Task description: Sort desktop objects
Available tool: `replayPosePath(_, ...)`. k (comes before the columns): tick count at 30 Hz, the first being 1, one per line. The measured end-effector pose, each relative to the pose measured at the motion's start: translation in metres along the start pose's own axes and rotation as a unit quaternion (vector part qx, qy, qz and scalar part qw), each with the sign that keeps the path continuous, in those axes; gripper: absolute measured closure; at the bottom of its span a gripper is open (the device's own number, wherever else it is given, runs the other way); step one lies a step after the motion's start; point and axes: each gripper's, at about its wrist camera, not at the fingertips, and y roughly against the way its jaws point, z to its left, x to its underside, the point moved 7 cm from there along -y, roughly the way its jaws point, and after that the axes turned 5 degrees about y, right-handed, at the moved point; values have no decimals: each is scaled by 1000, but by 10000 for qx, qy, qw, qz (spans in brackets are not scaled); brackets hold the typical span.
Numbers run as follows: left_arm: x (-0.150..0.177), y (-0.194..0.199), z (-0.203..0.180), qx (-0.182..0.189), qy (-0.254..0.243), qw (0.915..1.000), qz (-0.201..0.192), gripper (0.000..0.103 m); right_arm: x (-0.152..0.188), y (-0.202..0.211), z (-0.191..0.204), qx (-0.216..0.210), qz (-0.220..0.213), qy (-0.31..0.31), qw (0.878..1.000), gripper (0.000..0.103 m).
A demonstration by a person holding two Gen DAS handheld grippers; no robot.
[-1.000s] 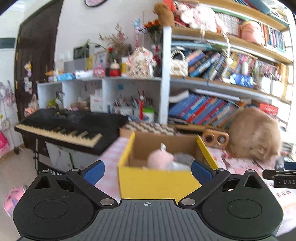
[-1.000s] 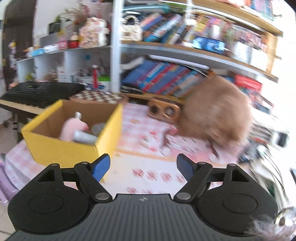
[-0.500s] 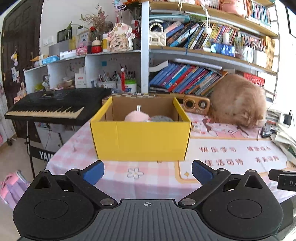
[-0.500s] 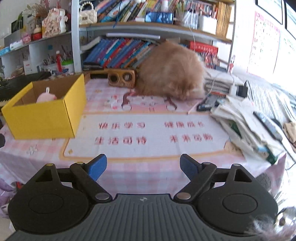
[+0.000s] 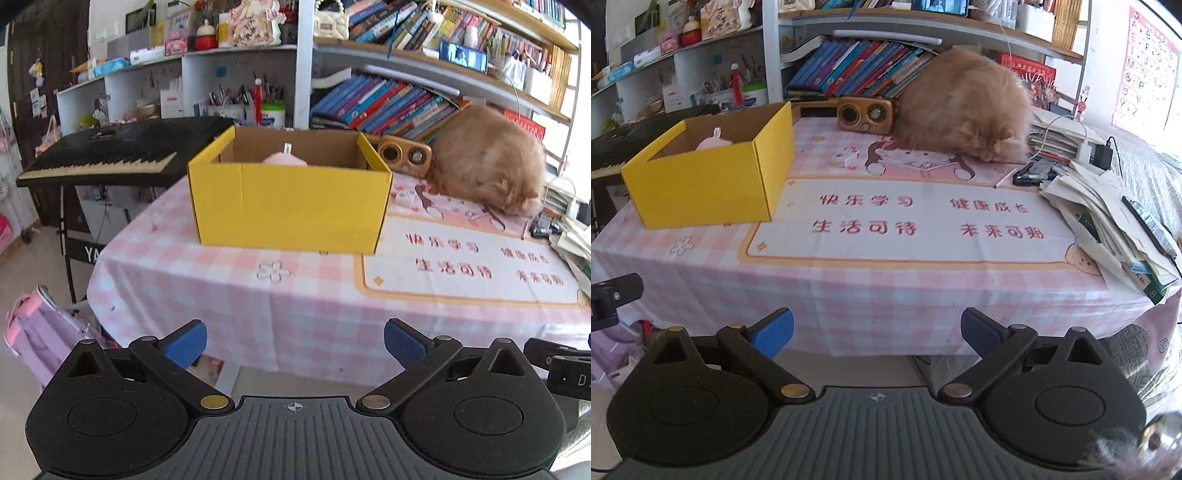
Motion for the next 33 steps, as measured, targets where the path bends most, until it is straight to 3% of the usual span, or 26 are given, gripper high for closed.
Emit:
replayPosePath(11,9,12,-14,106,-381,9992,-7,0,9,11,7,-100,3,80,9999,4)
replayPosePath(33,14,17,-11,93,-290,9995,76,0,7,18,10,-154,-129,200,9996,3)
